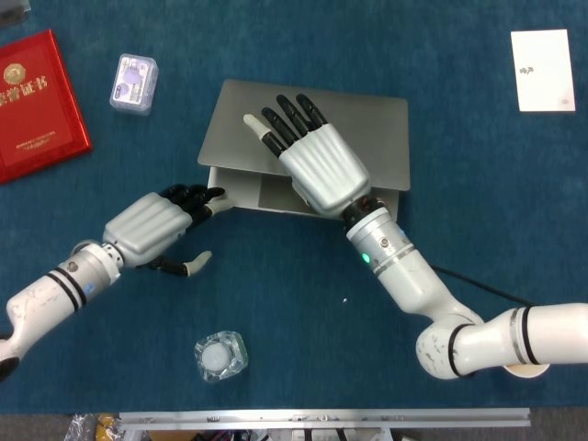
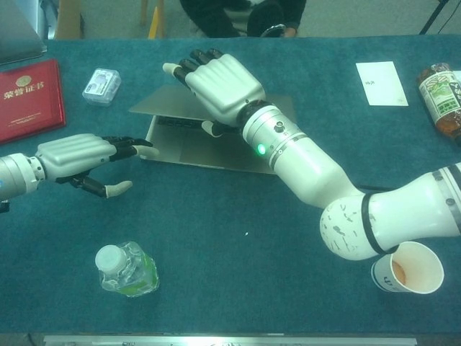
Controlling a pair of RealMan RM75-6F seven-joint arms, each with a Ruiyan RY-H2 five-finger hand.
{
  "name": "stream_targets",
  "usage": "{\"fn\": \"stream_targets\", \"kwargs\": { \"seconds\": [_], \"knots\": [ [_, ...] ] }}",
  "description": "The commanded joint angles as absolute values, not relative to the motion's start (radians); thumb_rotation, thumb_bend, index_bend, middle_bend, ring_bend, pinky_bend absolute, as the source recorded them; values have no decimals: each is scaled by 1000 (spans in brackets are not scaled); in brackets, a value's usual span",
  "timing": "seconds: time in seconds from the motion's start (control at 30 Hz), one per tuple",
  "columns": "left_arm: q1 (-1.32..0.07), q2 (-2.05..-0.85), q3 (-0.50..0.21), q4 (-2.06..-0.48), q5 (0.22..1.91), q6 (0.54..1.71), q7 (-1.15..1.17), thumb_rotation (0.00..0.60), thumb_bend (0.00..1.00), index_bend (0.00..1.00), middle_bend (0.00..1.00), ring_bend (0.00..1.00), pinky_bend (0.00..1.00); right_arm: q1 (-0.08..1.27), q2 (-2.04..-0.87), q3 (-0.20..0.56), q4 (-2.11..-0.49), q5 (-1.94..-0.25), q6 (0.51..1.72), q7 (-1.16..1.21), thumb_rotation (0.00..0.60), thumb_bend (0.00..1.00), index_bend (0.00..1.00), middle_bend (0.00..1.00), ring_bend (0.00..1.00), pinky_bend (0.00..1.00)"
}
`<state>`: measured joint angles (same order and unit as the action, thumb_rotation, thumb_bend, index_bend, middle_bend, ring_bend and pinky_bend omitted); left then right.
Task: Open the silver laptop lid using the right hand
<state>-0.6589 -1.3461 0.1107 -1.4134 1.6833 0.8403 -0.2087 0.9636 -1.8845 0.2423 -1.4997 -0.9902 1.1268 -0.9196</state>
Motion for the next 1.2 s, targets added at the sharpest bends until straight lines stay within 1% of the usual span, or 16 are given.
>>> {"fn": "stream_targets", "kwargs": {
  "seconds": [0.03, 0.43, 0.83, 1.2],
  "knots": [
    [-668, -1358, 107, -1409, 1667, 824, -196, 192, 417, 40, 6, 0, 70, 964, -1884, 242, -1499, -990, 1126, -920, 600, 270, 86, 134, 12, 110],
    [-695, -1397, 90, -1393, 1592, 769, -151, 193, 417, 43, 14, 0, 70, 968, -1883, 244, -1491, -990, 1121, -909, 600, 270, 86, 134, 12, 110],
    [-696, -1413, 108, -1380, 1568, 757, -136, 191, 417, 47, 20, 0, 70, 970, -1873, 252, -1491, -994, 1127, -901, 600, 270, 86, 134, 11, 109],
    [-699, -1418, 115, -1381, 1564, 758, -131, 193, 416, 47, 20, 0, 70, 963, -1834, 274, -1506, -988, 1144, -894, 600, 270, 86, 134, 12, 110]
  ]
}}
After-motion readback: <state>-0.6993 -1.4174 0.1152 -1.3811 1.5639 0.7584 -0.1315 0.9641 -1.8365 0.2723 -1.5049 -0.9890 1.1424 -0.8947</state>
